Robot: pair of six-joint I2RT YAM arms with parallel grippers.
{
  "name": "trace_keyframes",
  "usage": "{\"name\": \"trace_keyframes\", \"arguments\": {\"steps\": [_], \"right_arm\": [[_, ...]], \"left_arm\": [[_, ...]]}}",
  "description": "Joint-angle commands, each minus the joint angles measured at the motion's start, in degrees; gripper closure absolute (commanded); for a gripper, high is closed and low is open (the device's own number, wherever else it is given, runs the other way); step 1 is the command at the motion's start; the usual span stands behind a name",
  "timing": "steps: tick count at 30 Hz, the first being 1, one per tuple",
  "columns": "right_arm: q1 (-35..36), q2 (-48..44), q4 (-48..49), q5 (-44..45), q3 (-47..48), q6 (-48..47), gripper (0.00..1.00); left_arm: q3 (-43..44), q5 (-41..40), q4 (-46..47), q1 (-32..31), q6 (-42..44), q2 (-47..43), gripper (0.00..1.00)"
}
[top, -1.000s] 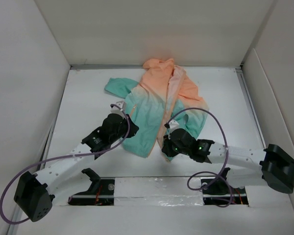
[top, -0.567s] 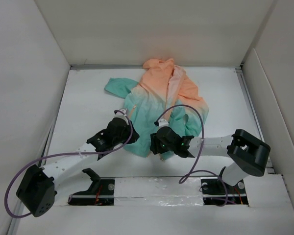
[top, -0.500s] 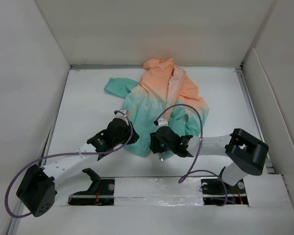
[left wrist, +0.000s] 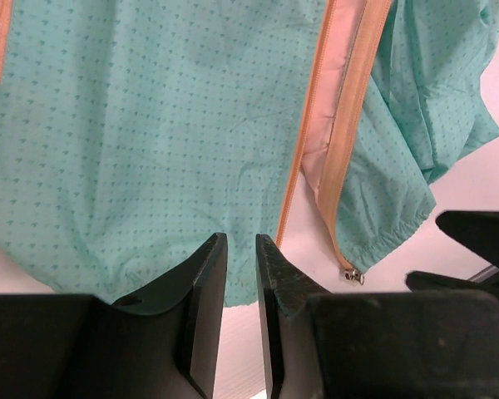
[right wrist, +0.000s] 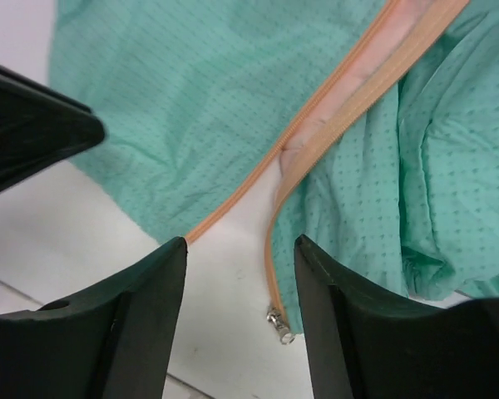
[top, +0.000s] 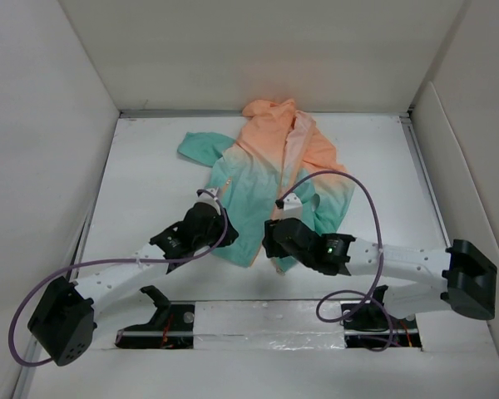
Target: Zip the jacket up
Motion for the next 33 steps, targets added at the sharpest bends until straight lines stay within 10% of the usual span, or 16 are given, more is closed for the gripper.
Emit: {"name": "trace_keyframes", "arguments": {"steps": [1, 6, 9, 18, 33], "right_arm": [[1.4, -0.5, -3.7, 3.1, 3.0, 1.2, 0.45], [1.4, 6.9, 10.4, -2.3, -0.9, 3.4, 1.0], [1.4, 11.0, 12.4, -2.3, 1.2, 2.9, 1.0], [-2.7, 19.5, 15.5, -4.8, 2.7, 3.4, 0.58], [-6.1, 21.9, 16.7, -2.7, 3.4, 3.8, 0.99]], "left_arm": [[0.9, 0.2, 2.8, -0.1, 0.4, -0.5, 0.82], [2.5, -2.0, -0.6, -0.1, 0.0, -3.8, 0.84], [2.3, -4.1, -1.6, -0.1, -0.9, -8.2, 0.85], [1.1, -1.5, -0.5, -0.1, -0.4, -8.8, 0.87], [-0.9, 2.6, 2.8, -0.1, 0.7, -6.6, 0.78]]}}
